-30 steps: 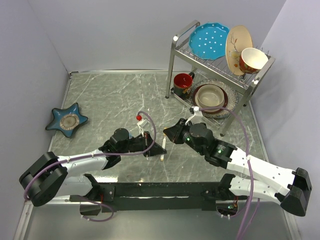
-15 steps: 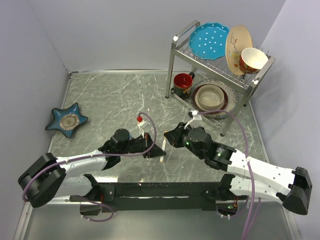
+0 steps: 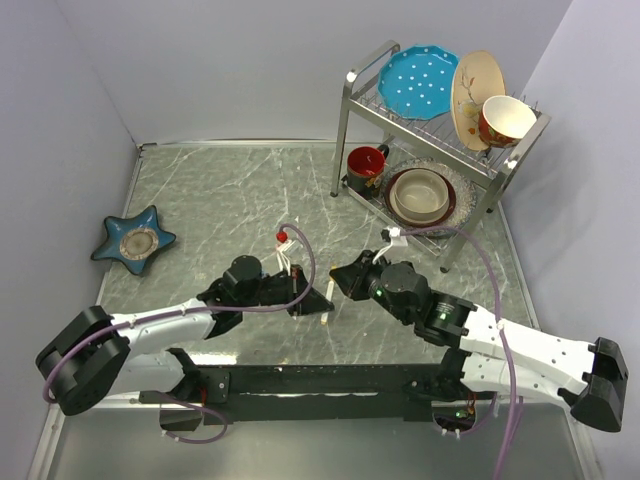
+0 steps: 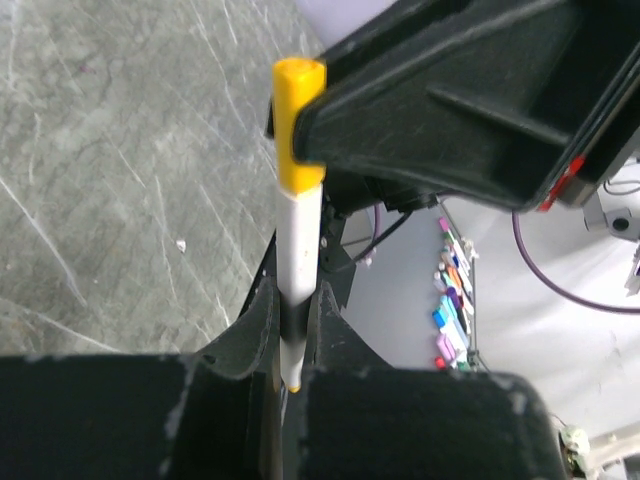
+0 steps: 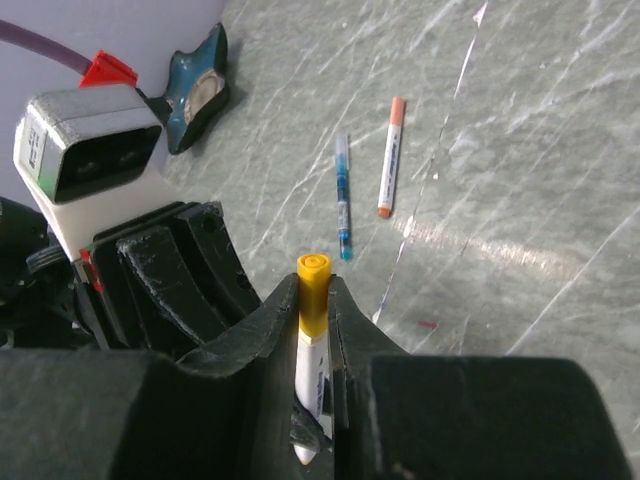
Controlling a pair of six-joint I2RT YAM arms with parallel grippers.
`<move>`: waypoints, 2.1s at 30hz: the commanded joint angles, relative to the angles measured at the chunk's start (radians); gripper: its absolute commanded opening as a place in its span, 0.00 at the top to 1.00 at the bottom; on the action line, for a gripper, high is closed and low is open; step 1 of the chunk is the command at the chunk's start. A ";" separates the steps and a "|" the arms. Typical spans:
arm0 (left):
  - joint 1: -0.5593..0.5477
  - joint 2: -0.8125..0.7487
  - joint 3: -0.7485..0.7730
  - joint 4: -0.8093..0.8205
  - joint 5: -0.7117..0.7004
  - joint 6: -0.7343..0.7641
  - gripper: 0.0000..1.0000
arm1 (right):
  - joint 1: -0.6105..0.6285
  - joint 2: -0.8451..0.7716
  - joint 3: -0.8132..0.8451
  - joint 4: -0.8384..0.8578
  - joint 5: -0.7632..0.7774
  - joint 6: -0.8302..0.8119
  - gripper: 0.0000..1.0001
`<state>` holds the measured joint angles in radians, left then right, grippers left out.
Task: Insert the pens into the pen caps
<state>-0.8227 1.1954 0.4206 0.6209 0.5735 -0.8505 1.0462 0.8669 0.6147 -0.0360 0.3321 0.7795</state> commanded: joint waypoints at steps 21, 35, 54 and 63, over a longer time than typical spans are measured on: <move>0.008 -0.086 0.142 -0.144 -0.118 0.126 0.99 | 0.232 0.052 0.154 -0.215 0.239 0.167 0.56; 0.008 -0.453 0.083 -0.349 -0.054 0.244 0.99 | 0.233 -0.052 0.294 -0.163 0.058 -0.124 0.34; 0.008 -0.542 0.053 -0.388 0.028 0.274 0.99 | 0.233 0.113 0.507 -0.182 0.077 -0.229 0.21; 0.008 -0.540 0.055 -0.372 0.037 0.271 0.99 | 0.232 0.139 0.525 -0.200 0.061 -0.235 0.34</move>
<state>-0.8139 0.6575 0.4770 0.1982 0.5850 -0.5869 1.2724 1.0069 1.1107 -0.2363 0.3801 0.5629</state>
